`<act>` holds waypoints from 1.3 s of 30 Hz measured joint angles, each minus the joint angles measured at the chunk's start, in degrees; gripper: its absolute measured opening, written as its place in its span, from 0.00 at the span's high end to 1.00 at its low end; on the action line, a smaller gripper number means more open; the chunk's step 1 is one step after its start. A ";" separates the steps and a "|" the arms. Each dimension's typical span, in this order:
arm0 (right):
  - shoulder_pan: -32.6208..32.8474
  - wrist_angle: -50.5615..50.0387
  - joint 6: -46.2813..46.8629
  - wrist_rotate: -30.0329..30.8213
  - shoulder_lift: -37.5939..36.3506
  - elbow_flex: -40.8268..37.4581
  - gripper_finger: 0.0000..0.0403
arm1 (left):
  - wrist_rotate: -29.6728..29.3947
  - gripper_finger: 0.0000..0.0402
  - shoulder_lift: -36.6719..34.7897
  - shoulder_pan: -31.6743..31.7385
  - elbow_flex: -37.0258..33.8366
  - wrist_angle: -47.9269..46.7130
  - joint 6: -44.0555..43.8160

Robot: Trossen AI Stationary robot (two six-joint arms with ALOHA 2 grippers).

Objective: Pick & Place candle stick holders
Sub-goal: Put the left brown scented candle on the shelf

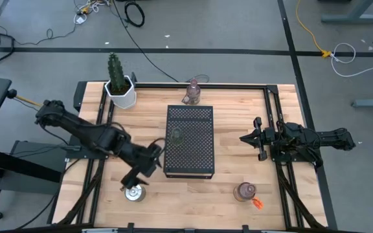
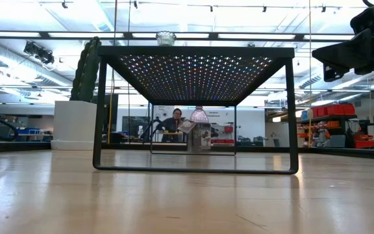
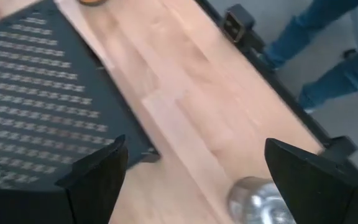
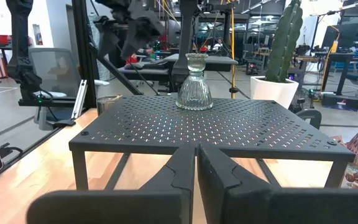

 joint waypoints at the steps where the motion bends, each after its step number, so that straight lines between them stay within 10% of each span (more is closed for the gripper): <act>1: 0.00 0.00 0.00 0.00 0.00 0.02 0.94 | -0.15 0.04 0.00 -1.02 0.00 -0.06 -0.70; 39: 0.00 0.02 0.00 0.00 0.00 0.00 0.94 | -3.34 0.02 0.04 -18.37 -12.38 -2.68 -12.05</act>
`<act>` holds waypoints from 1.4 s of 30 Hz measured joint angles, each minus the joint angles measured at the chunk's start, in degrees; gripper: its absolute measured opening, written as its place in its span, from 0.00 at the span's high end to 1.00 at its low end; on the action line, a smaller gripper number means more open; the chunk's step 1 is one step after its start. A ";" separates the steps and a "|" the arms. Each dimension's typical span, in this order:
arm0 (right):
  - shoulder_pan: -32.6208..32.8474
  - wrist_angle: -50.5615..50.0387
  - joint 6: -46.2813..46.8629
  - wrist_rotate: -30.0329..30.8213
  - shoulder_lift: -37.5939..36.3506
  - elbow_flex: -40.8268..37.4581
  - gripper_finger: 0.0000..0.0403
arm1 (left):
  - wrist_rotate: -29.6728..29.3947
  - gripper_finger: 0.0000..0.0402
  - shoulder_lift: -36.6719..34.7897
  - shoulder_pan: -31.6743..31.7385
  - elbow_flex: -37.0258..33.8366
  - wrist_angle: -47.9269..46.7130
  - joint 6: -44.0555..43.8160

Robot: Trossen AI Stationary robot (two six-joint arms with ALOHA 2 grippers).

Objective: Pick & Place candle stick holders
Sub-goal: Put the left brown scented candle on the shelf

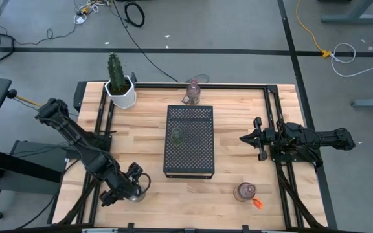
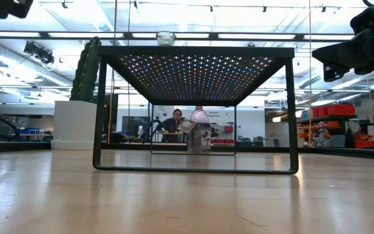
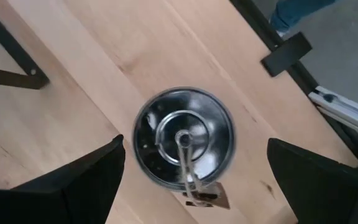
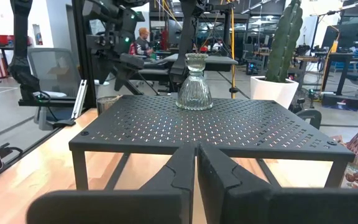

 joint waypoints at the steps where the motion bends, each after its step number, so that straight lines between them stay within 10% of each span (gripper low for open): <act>1: 0.00 0.00 0.00 0.00 0.00 0.02 0.94 | -0.05 0.02 0.00 0.06 -0.26 0.38 -0.02; 42: 0.00 -0.01 0.00 0.00 0.00 0.01 0.94 | -3.93 0.00 3.80 -2.01 -0.36 3.53 -6.01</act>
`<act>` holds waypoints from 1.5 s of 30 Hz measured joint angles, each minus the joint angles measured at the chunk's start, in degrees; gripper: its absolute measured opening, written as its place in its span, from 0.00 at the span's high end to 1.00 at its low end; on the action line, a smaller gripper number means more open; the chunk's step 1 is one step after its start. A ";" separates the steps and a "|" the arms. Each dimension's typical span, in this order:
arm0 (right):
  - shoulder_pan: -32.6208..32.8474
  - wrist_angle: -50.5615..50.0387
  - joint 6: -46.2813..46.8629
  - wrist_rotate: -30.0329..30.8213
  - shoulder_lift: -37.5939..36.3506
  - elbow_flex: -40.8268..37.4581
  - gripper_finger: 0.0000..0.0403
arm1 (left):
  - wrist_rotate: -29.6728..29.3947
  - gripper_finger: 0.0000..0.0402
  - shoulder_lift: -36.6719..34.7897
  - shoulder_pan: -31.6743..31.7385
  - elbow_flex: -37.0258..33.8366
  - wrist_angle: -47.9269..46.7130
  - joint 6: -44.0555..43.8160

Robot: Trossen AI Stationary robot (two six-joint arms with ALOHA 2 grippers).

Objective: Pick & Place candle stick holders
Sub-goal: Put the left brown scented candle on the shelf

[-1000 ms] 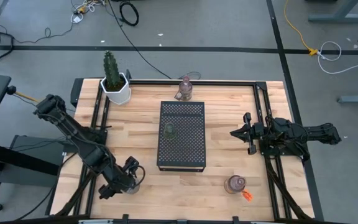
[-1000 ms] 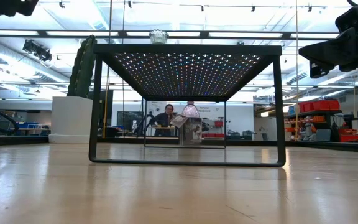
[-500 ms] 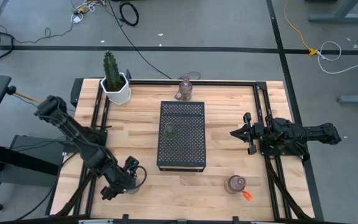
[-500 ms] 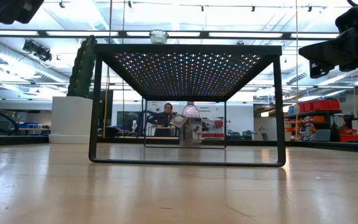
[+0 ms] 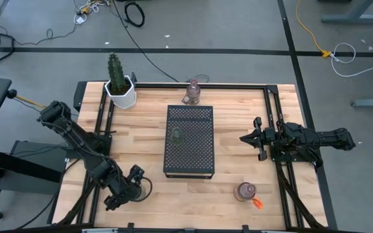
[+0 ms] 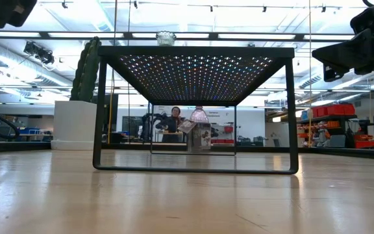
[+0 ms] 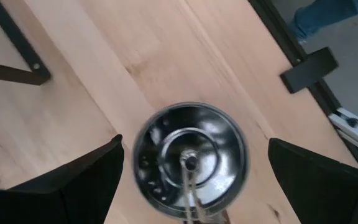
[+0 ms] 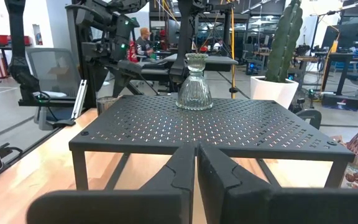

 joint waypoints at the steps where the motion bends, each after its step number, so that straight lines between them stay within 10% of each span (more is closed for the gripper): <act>1: 0.00 0.01 0.00 0.00 0.00 -0.01 0.94 | -0.33 0.00 0.00 0.00 0.00 -0.02 0.00; 45: 0.00 0.01 0.00 0.00 0.00 0.01 0.94 | 0.48 0.00 1.41 0.09 -2.91 3.22 0.59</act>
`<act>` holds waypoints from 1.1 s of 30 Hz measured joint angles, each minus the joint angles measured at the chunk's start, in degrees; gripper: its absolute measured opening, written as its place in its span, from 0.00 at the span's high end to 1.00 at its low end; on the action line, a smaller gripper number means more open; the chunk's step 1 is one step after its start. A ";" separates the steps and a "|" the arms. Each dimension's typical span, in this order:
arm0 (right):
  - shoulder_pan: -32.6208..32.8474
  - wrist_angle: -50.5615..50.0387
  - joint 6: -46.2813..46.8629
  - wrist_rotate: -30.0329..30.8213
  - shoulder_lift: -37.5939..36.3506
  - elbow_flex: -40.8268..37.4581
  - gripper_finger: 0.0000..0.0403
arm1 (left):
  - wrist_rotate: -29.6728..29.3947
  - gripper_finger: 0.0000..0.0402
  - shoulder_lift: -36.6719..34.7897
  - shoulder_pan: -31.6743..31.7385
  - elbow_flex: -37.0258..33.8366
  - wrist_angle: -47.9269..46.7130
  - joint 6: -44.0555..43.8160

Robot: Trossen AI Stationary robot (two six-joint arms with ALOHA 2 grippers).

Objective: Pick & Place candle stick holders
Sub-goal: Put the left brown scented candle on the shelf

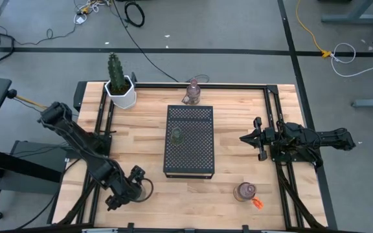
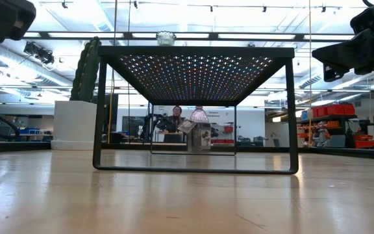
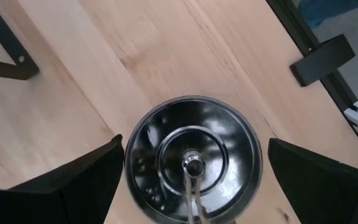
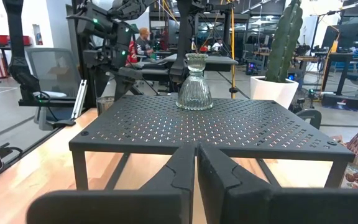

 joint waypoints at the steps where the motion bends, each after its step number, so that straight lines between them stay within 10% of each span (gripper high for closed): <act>1: 0.00 0.00 0.00 0.00 0.00 -0.02 0.94 | -0.03 0.00 0.26 0.00 0.00 0.10 0.04; 33: 0.00 -0.02 0.00 0.00 0.00 -0.01 0.94 | 0.35 0.01 4.19 0.37 -0.02 -0.22 1.13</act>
